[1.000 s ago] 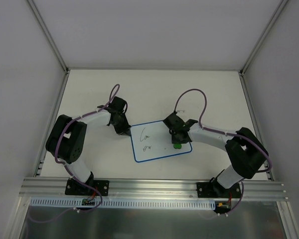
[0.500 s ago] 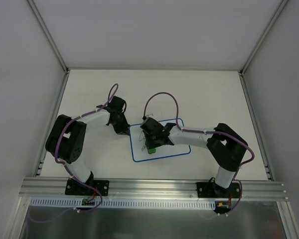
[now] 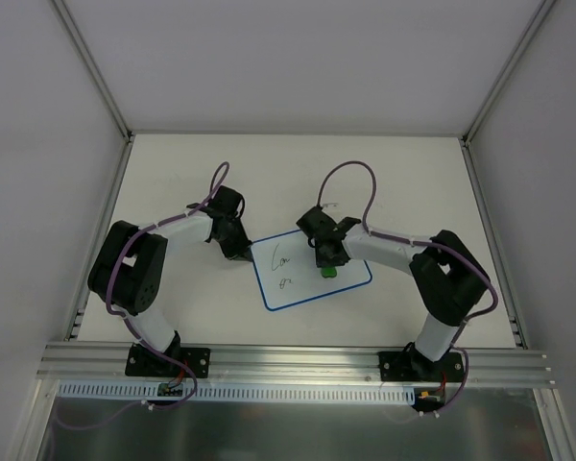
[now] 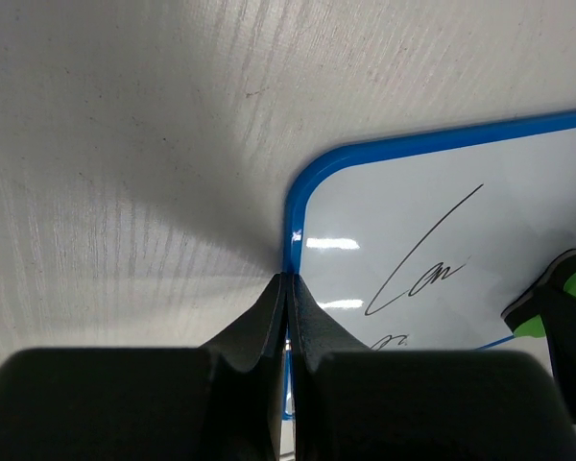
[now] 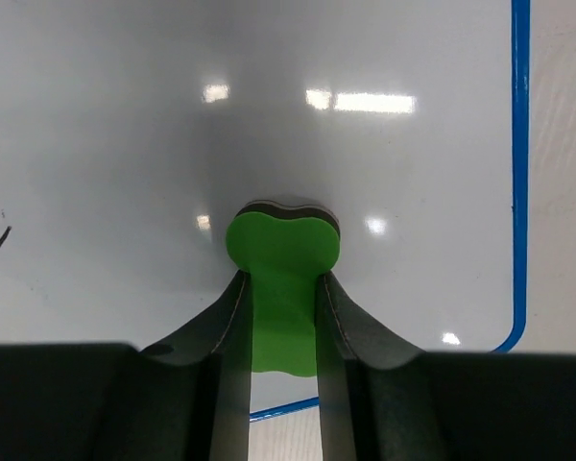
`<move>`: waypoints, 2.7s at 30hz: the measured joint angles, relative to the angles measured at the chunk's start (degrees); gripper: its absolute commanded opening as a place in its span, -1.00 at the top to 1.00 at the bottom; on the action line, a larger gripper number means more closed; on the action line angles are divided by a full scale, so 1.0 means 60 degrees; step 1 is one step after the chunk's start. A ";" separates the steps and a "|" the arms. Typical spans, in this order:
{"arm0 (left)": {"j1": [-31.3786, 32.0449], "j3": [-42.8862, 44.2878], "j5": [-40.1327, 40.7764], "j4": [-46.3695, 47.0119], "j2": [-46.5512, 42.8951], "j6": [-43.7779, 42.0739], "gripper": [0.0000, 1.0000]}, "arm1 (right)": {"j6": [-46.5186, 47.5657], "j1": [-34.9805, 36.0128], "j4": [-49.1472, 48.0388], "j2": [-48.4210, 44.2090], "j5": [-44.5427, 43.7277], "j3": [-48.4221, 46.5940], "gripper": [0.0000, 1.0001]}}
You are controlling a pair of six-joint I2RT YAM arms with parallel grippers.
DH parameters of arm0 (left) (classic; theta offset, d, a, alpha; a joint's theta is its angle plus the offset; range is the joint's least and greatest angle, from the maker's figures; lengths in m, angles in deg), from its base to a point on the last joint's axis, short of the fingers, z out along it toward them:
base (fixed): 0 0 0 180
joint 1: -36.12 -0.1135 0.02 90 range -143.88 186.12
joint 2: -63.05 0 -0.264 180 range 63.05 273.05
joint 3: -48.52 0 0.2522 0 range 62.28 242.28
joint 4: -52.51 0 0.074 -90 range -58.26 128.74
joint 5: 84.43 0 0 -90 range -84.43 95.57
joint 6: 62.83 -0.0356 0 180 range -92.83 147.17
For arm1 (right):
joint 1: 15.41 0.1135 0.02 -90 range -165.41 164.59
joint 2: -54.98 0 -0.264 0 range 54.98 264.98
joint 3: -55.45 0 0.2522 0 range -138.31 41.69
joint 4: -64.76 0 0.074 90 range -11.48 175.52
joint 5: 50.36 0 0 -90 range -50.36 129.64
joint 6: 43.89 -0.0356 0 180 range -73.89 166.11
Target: Erase the whiteboard
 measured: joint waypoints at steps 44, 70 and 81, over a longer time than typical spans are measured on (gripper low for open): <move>-0.0011 -0.0160 0.0084 0.0131 -0.0098 0.0889 1.00 | 0.0448 0.0863 -0.0197 0.1785 0.1177 -0.2229 0.99; -0.0135 -0.0164 0.0015 0.0164 -0.0095 0.0900 1.00 | 0.0980 0.1566 0.0619 0.3355 0.1909 -0.4608 0.99; -0.0160 -0.0164 0.0011 0.0160 -0.0091 0.1049 1.00 | 0.1140 0.1687 0.0306 0.2710 0.1719 -0.3585 0.99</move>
